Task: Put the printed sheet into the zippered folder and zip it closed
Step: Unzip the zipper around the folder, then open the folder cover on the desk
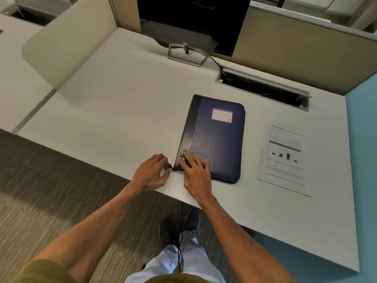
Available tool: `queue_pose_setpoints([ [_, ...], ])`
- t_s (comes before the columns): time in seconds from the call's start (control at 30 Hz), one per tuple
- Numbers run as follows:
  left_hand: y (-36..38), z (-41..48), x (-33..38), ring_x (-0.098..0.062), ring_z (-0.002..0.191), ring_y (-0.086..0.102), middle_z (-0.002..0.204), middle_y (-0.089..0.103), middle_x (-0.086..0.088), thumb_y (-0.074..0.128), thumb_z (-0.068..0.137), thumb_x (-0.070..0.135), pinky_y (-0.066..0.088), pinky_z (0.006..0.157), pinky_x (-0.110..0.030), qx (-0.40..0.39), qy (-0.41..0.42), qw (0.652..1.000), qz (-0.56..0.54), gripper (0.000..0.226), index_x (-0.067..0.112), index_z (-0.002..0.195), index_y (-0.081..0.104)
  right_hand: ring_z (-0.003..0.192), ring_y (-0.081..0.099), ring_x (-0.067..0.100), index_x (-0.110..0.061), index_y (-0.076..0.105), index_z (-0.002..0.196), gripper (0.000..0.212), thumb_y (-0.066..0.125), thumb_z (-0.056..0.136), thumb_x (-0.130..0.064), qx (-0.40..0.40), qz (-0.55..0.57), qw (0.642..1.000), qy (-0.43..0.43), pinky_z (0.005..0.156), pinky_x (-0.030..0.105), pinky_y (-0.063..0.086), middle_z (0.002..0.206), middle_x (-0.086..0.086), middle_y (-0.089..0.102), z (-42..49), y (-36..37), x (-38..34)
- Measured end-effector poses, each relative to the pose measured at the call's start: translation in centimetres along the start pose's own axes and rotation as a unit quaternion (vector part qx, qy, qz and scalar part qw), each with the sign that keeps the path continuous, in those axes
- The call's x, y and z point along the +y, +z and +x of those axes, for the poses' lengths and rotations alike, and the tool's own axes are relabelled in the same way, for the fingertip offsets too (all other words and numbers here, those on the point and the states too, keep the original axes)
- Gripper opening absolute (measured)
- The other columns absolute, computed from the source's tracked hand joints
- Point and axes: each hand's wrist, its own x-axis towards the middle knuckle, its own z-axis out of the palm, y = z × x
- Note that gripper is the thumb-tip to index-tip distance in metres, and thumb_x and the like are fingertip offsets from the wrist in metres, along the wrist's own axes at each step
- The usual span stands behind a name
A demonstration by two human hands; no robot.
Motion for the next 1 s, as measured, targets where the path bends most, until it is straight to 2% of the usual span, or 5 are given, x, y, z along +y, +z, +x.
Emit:
queue_pose_setpoints([
  [0.23, -1.4, 3.8, 2.1, -0.021, 0.105, 0.063, 0.125, 0.063, -0.001, 0.046, 0.113, 0.027, 0.057, 0.081, -0.038, 0.076, -0.066, 0.992, -0.073, 0.021, 0.015, 0.122, 0.06, 0.147, 0.046, 0.017, -0.024, 0.051, 0.156, 0.05, 0.052, 0.107, -0.031, 0.08, 0.079, 0.987, 0.119, 0.122, 0.038, 0.038, 0.163, -0.003, 0.048, -0.6, -1.7, 3.3],
  [0.5, -1.9, 8.4, 6.7, -0.033, 0.126, 0.062, 0.145, 0.059, -0.01, 0.042, 0.115, 0.026, 0.056, 0.101, -0.047, 0.048, -0.084, 0.989, -0.109, 0.033, 0.014, 0.144, 0.051, 0.143, 0.05, 0.022, -0.018, 0.051, 0.154, 0.05, 0.059, 0.104, -0.016, 0.157, 0.182, 0.912, 0.331, 0.117, 0.038, 0.044, 0.158, 0.001, 0.051, -0.6, -5.1, 9.2],
  [0.67, -2.1, 10.9, 9.3, -0.039, 0.152, 0.042, 0.168, 0.04, -0.011, 0.04, 0.115, 0.043, 0.045, 0.121, -0.056, -0.023, -0.11, 0.983, -0.146, 0.053, 0.018, 0.162, 0.034, 0.14, 0.049, 0.025, -0.012, 0.046, 0.155, 0.054, 0.059, 0.102, -0.013, 0.14, 0.225, 0.893, 0.363, 0.106, 0.041, 0.055, 0.155, 0.006, 0.049, -0.2, -6.3, 11.2],
  [0.83, -2.0, 12.1, 9.8, -0.04, 0.155, 0.034, 0.169, 0.032, -0.011, 0.041, 0.114, 0.043, 0.047, 0.118, -0.058, -0.07, -0.1, 0.986, -0.111, 0.053, 0.021, 0.161, 0.031, 0.133, 0.053, 0.027, -0.012, 0.054, 0.147, 0.045, 0.06, 0.103, -0.015, 0.127, 0.243, 0.875, 0.399, 0.104, 0.038, 0.053, 0.143, 0.009, 0.057, 0.4, -7.0, 11.7],
  [1.0, -2.2, 13.1, 9.6, -0.041, 0.147, 0.043, 0.163, 0.038, -0.018, 0.043, 0.114, 0.042, 0.052, 0.113, -0.053, -0.071, -0.12, 0.988, -0.068, 0.051, 0.017, 0.157, 0.036, 0.133, 0.054, 0.03, -0.009, 0.057, 0.146, 0.044, 0.059, 0.102, -0.015, 0.126, 0.272, 0.854, 0.425, 0.11, 0.043, 0.053, 0.141, 0.012, 0.058, 1.2, -7.4, 12.1],
])
